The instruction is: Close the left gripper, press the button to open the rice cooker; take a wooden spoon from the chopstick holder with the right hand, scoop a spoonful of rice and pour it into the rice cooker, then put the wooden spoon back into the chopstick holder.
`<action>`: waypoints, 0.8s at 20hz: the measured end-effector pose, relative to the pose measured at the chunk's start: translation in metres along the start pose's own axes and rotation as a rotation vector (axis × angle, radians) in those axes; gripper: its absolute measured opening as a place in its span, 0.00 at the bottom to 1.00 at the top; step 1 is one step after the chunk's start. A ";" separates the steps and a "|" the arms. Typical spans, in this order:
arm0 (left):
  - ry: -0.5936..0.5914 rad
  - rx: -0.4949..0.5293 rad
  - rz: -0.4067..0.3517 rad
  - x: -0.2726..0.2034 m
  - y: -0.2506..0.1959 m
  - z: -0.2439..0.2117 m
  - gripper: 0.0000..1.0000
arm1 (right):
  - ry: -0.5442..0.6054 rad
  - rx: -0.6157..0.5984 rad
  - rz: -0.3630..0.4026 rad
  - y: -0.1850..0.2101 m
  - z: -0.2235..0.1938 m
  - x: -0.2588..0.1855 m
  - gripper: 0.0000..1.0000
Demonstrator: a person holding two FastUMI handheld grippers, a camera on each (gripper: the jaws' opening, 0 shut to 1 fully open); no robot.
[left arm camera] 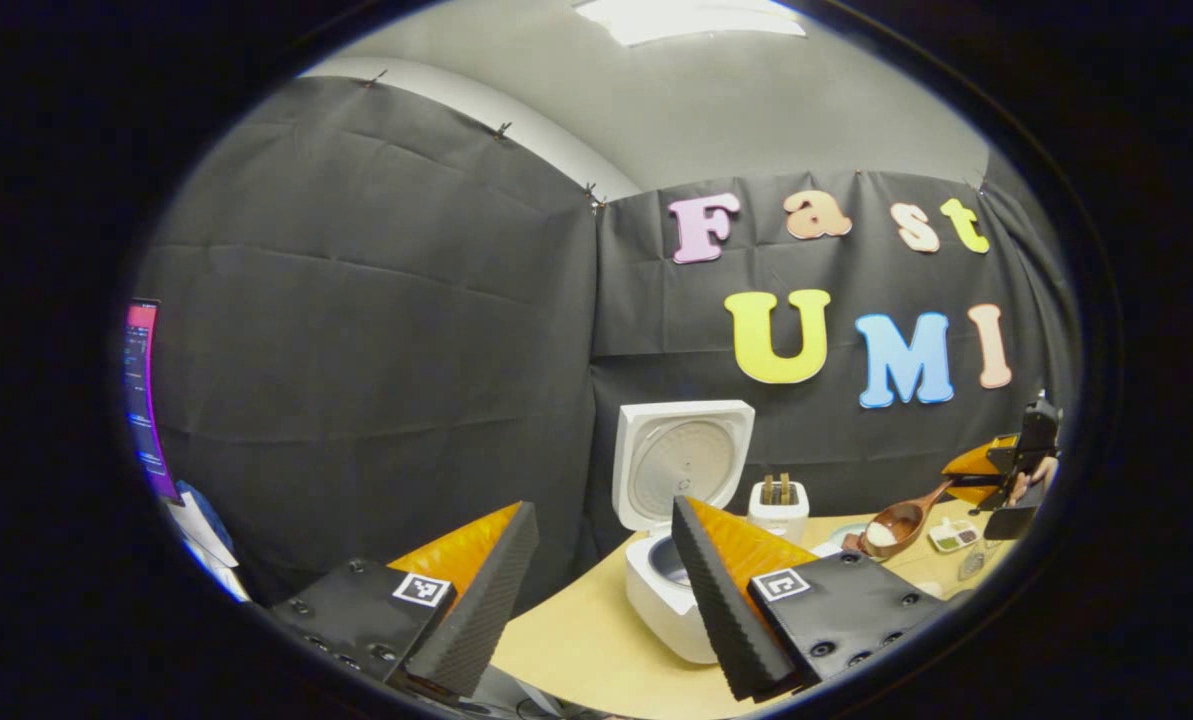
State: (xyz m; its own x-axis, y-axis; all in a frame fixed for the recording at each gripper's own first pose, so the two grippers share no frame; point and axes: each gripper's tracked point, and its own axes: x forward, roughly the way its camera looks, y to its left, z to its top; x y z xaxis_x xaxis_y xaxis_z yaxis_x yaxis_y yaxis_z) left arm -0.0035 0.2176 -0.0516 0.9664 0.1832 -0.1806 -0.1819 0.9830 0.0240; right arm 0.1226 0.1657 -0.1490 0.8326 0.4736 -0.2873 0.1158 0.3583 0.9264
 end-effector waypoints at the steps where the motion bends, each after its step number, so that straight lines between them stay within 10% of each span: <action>1: 0.001 0.001 0.009 -0.001 0.006 -0.001 0.94 | 0.009 -0.003 0.003 0.005 -0.006 0.004 0.17; 16: 0.061 -0.018 0.118 -0.009 0.074 -0.033 0.91 | 0.094 -0.135 0.009 0.039 -0.086 0.113 0.17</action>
State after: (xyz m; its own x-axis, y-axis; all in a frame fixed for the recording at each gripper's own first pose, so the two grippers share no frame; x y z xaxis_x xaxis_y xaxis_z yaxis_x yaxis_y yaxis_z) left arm -0.0317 0.2885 -0.0802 0.9252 0.2959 -0.2374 -0.2973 0.9543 0.0308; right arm 0.1742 0.3026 -0.1662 0.7783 0.5480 -0.3065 0.0297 0.4556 0.8897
